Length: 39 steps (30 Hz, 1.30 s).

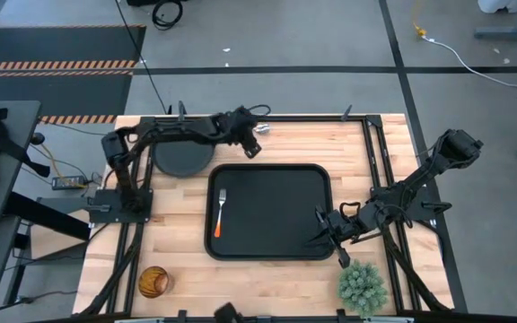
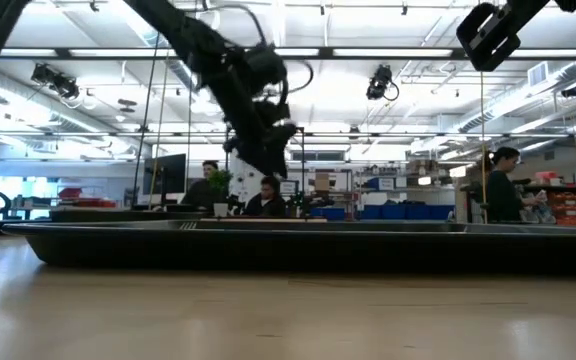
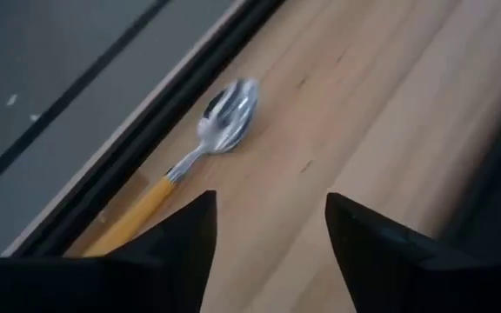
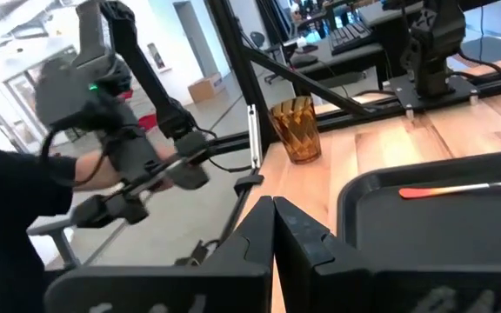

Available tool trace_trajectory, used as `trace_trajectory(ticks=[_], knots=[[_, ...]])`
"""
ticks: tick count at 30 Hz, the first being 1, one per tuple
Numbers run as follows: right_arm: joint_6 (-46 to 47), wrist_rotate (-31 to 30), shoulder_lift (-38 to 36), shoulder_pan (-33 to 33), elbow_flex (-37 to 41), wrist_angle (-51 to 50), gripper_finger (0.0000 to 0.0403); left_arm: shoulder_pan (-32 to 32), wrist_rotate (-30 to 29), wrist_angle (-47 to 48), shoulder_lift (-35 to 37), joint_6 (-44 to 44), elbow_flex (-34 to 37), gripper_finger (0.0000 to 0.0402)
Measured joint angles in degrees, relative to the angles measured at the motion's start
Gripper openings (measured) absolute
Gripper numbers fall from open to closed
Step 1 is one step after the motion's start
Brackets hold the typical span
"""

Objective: Pick and place plate/cup/fork/spoon on tray
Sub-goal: Put the yellow spoon on the black tray to the right of the orange fork

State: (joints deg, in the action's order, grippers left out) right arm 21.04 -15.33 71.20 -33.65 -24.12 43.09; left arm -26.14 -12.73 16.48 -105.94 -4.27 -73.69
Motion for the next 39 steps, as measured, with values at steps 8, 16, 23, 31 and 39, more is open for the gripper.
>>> trace_trajectory(ticks=[8,16,23,31,39], knots=[[-0.13,0.02,-0.02,3.17,0.0,-0.91,0.0011,-8.12,9.67,2.75,-4.22,9.46,0.13,0.0227],[-2.53,9.29,-0.17,12.21,-0.27,-0.59,0.0011,-14.22,14.21,2.29,-4.56,12.72,0.07,0.0227],[-2.52,21.41,-0.2,20.56,-6.49,-9.07,0.0011,-16.18,14.09,2.74,-4.97,13.42,0.07,0.0227],[-8.92,21.18,-0.02,23.06,-15.13,-23.31,0.0011,-16.74,14.18,2.16,-6.83,13.92,0.02,0.0227],[-12.02,21.03,-0.02,23.05,-16.06,-23.68,0.0011,-18.1,14.45,1.09,-9.97,13.94,0.04,0.0227]])
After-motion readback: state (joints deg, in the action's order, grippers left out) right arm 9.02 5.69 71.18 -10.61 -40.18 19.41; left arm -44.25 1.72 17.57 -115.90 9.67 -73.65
